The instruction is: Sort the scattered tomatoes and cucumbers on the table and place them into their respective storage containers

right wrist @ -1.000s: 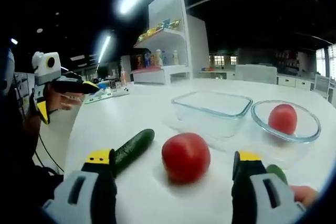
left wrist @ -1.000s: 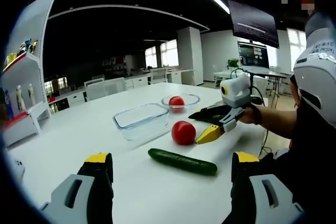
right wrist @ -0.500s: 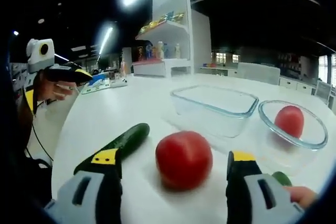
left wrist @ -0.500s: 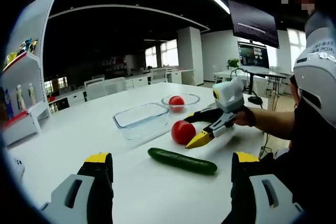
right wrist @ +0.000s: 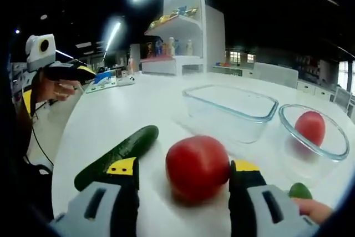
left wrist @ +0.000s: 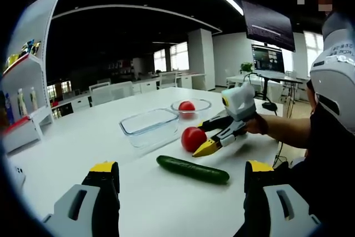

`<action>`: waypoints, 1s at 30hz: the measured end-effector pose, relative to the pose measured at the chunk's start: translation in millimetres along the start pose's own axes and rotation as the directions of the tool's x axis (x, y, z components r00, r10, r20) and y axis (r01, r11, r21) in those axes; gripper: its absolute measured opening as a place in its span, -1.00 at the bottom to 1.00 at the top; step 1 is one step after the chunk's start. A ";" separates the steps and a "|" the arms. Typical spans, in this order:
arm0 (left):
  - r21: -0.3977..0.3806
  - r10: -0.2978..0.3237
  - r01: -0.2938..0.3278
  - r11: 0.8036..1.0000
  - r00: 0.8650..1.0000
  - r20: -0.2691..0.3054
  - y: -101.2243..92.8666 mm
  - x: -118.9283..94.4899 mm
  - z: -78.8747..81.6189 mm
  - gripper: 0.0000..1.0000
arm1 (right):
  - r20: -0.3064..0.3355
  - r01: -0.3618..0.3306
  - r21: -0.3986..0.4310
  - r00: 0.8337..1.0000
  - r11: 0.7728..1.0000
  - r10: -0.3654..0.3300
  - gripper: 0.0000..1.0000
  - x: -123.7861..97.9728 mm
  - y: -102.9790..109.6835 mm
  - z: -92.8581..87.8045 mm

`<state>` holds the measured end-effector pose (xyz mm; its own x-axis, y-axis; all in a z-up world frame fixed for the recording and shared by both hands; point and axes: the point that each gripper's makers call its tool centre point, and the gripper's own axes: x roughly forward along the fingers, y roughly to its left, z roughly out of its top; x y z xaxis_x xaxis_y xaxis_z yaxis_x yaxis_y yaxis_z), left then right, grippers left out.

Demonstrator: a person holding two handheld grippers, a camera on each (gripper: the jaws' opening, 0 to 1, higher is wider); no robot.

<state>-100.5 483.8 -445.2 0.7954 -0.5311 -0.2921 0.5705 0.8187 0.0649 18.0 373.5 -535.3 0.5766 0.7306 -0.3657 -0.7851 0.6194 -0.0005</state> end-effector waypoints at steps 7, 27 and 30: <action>0.001 0.004 -0.004 1.000 1.000 -0.001 1.0 -1.8 0.1 0.86 | -0.015 0.023 -0.026 1.000 0.999 -0.024 0.05 1.6 -6.5 -1.3; 0.013 0.004 -0.004 1.000 1.000 -0.009 -0.5 0.1 1.7 0.86 | -0.022 0.056 -0.051 0.998 0.997 -0.058 -0.17 2.1 -17.1 -1.8; 0.011 0.004 -0.004 1.000 1.000 -0.009 -0.8 0.3 1.8 0.86 | -0.022 0.057 -0.053 0.998 0.997 -0.058 -0.18 1.9 -16.4 -1.7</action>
<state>-100.3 482.5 -443.6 0.7957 -0.5262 -0.3001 0.5699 0.8181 0.0768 31.6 364.2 -537.6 0.6163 0.6868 -0.3853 -0.7619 0.6438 -0.0710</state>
